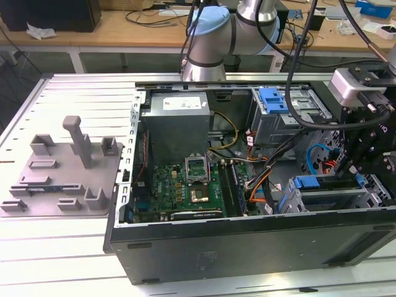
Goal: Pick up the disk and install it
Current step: 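Insert the first disk wire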
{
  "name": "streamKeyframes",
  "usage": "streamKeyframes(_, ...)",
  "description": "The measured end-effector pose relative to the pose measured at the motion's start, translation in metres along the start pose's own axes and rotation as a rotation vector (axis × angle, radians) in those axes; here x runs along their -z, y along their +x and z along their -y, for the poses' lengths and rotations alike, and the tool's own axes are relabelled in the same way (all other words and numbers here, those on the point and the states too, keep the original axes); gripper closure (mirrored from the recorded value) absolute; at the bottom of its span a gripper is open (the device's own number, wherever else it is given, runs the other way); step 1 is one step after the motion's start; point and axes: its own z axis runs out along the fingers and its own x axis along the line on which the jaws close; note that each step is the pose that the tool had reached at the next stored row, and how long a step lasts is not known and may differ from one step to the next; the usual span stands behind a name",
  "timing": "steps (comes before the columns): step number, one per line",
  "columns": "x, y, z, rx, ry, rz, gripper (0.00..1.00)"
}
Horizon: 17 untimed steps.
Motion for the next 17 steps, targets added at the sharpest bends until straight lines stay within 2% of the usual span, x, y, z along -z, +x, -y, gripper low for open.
streamKeyframes(9, -0.0037, 0.0001, 0.0, 0.0, -0.0002, 0.0, 0.84)
streamKeyframes(10, -0.0022, 0.0001, -0.0001, 0.0, -0.0003, 0.0012, 0.82)
streamKeyframes(14, 0.0105, 0.0001, 0.0, 0.0, 0.0, -0.0003, 0.58)
streamKeyframes(17, 0.0203, 0.0001, 0.0, 0.0, 0.0, -0.0007, 0.58)
